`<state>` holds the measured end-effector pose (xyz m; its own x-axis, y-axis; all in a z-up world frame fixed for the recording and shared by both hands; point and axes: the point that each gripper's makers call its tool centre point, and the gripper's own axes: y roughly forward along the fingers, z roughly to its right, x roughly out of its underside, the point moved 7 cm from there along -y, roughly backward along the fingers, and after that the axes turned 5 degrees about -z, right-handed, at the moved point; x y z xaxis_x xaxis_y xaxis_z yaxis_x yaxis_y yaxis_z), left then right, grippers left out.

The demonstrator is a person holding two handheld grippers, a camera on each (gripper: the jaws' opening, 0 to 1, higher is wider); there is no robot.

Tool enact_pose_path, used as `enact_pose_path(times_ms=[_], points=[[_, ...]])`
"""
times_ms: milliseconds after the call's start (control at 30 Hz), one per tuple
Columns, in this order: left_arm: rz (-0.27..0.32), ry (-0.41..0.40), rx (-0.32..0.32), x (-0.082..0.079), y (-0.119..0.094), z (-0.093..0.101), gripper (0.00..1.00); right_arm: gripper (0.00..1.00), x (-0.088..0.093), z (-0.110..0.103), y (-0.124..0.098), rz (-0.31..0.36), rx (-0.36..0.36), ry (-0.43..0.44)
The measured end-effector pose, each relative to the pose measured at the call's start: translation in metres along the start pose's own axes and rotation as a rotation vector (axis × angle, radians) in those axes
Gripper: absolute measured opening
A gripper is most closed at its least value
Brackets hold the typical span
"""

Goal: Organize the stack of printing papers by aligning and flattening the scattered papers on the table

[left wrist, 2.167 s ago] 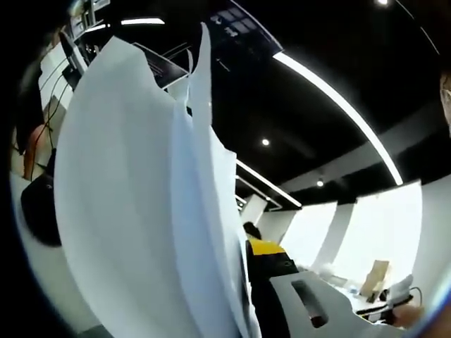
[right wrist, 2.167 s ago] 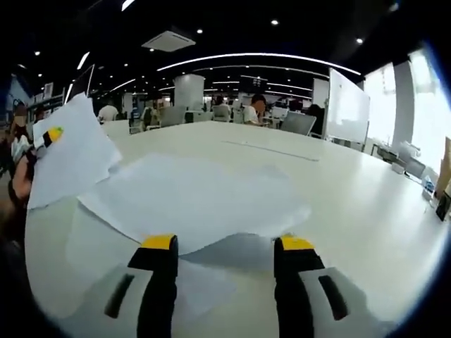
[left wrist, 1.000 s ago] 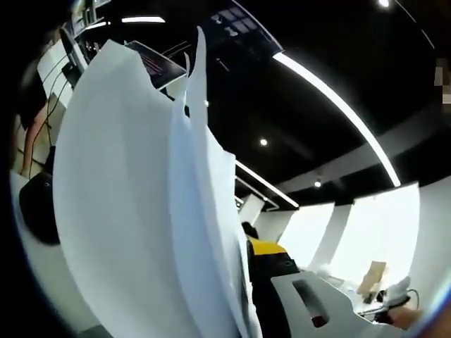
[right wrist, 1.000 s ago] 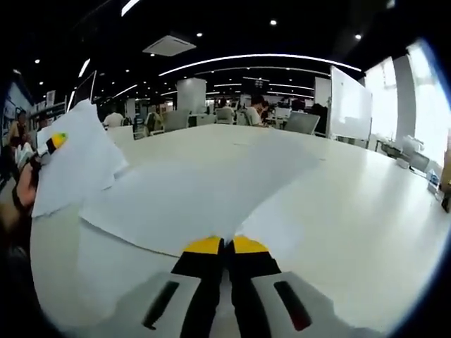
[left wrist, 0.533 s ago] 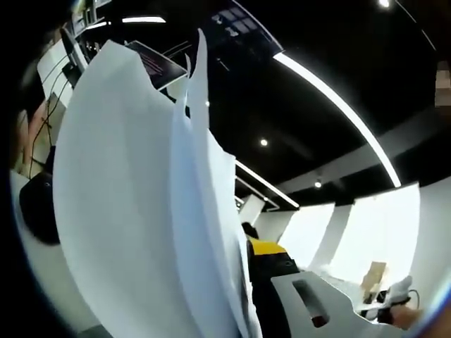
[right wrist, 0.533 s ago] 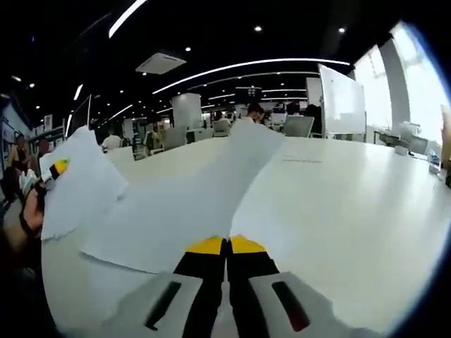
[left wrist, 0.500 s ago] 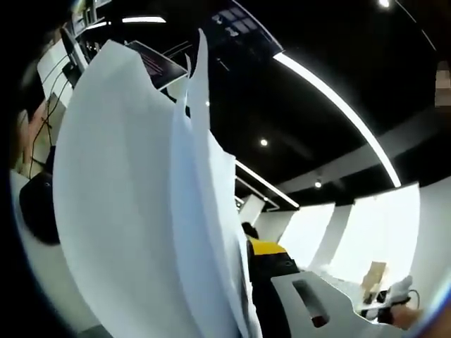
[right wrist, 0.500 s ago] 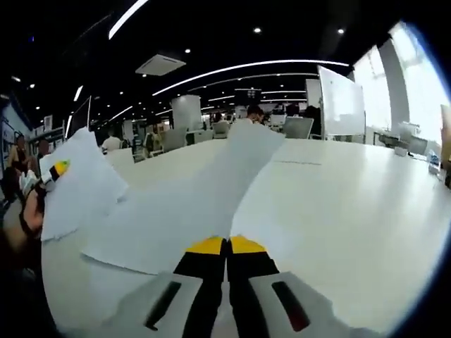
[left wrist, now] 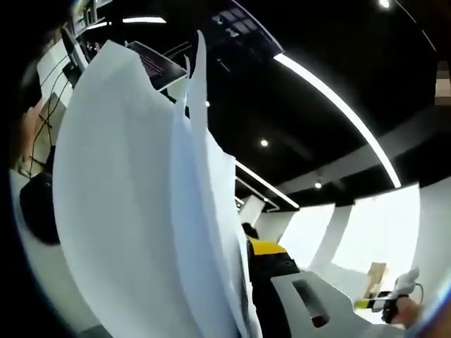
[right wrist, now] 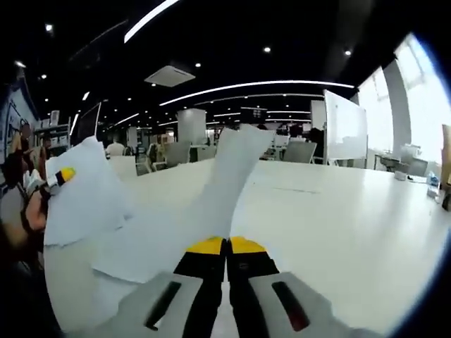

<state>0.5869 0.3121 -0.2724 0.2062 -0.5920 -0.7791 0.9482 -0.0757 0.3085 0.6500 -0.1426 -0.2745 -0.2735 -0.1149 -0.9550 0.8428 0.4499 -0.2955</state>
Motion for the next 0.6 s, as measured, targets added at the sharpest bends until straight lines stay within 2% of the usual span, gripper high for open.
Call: enact_pose_path(times_ms=[167, 200, 233, 300, 433, 533, 600], points=[[-0.003, -0.001, 0.003, 0.001, 0.000, 0.001, 0.10, 0.00, -0.013, 0.000, -0.004, 0.017, -0.016, -0.024], [-0.003, -0.001, 0.004, 0.001, 0.000, 0.001, 0.10, 0.00, -0.016, -0.002, -0.005, 0.007, -0.065, -0.042], [-0.004, -0.001, 0.004, 0.001, 0.000, 0.001, 0.10, 0.00, -0.017, -0.001, -0.005, 0.005, -0.071, -0.039], [-0.004, -0.002, 0.005, 0.001, 0.001, 0.002, 0.10, 0.00, -0.025, -0.001, -0.008, 0.052, -0.103, 0.010], [-0.005, -0.004, 0.007, 0.002, 0.000, 0.002, 0.10, 0.00, -0.037, -0.004, -0.015, 0.104, -0.217, 0.151], [-0.005, -0.004, 0.007, 0.002, 0.000, 0.003, 0.10, 0.00, -0.039, -0.006, -0.016, 0.092, -0.281, 0.182], [-0.005, -0.005, 0.007, 0.002, 0.000, 0.003, 0.10, 0.00, -0.039, -0.006, -0.016, 0.081, -0.278, 0.184]])
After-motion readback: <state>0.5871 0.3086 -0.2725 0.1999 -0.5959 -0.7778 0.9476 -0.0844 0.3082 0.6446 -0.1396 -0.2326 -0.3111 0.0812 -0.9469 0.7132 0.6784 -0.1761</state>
